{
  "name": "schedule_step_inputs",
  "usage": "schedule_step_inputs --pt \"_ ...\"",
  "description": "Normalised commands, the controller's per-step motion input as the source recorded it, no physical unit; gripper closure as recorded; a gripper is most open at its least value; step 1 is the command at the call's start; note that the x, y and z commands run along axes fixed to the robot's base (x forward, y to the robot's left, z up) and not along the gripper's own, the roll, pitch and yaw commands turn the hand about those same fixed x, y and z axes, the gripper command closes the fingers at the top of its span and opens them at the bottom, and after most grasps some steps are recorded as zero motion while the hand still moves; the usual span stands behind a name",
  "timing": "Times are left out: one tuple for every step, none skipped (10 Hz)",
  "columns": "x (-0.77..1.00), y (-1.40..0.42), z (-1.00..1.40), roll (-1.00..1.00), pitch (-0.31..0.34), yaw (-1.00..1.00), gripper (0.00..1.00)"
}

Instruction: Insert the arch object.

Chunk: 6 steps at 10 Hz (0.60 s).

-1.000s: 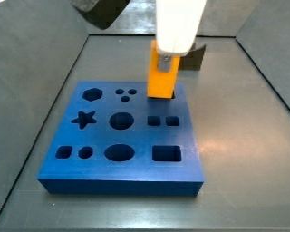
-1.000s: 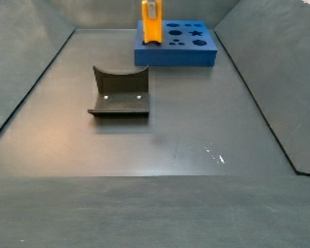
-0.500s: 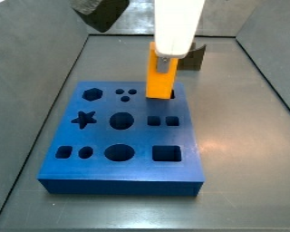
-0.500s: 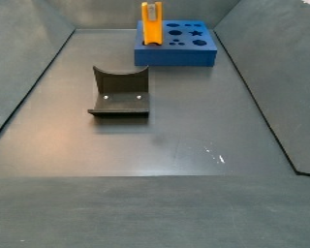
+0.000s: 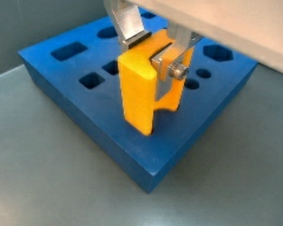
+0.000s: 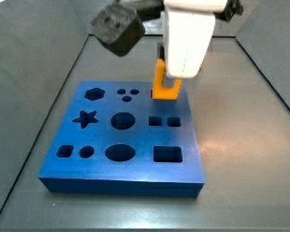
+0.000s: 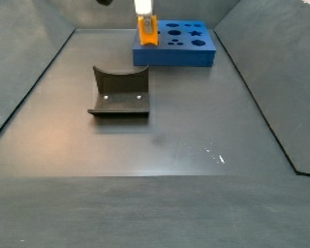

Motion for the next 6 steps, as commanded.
schedule_step_inputs --pt "-0.05 0.00 -0.38 0.00 -0.077 0.00 1.00" --pt "-0.07 0.00 -0.36 0.00 -0.084 0.00 1.00" --pt "-0.12 0.00 -0.32 0.00 -0.091 0.00 1.00" --pt "-0.14 0.00 -0.11 -0.03 -0.141 0.05 1.00" --pt "0.00 0.00 -0.05 -0.05 -0.051 0.00 1.00" --pt "0.00 0.00 0.00 0.00 -0.006 0.00 1.00"
